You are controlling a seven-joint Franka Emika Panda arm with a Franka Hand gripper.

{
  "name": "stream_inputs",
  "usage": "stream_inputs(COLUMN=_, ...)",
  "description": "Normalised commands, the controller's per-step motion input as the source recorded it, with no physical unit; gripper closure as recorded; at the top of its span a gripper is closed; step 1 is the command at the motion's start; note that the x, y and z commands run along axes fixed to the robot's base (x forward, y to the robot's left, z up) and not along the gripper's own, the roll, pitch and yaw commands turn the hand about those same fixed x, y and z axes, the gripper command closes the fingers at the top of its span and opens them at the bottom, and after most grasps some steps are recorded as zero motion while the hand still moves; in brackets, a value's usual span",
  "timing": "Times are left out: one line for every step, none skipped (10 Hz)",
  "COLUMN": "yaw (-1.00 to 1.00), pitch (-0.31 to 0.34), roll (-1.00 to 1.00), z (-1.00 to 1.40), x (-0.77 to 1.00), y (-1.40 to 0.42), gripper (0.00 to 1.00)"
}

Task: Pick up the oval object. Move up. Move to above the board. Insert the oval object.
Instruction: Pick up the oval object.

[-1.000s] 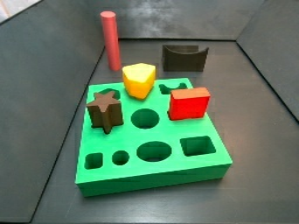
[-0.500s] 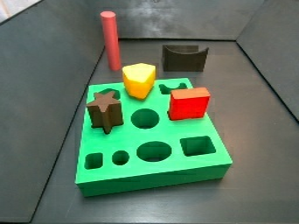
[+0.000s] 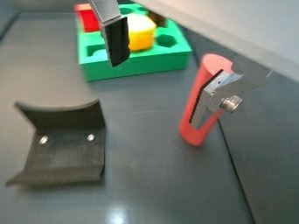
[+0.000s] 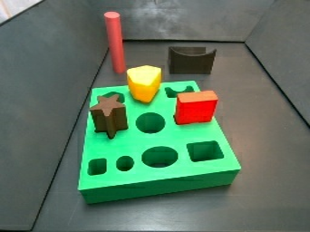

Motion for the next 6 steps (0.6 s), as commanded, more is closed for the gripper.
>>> stream_inputs(yaw=-1.00, pitch=-0.026, roll=-0.01, z=-0.18, x=0.00, y=0.00, gripper=0.00)
stream_inputs(yaw=-1.00, pitch=-0.024, roll=-0.01, z=-0.20, x=0.00, y=0.00, gripper=0.00)
stream_inputs(yaw=0.00, pitch=0.159, roll=-0.04, z=0.00, x=0.18, y=0.00, gripper=0.00)
stream_inputs(yaw=-0.09, pitch=0.000, roll=0.07, z=-0.47, x=-0.07, y=-0.24, gripper=0.00)
stream_inputs(yaw=-0.16, pitch=0.000, roll=0.08, z=-0.67, x=-0.23, y=-0.33, gripper=0.00)
stream_inputs(yaw=-0.23, pitch=0.007, roll=0.10, z=-0.52, x=-0.23, y=-0.24, gripper=0.00)
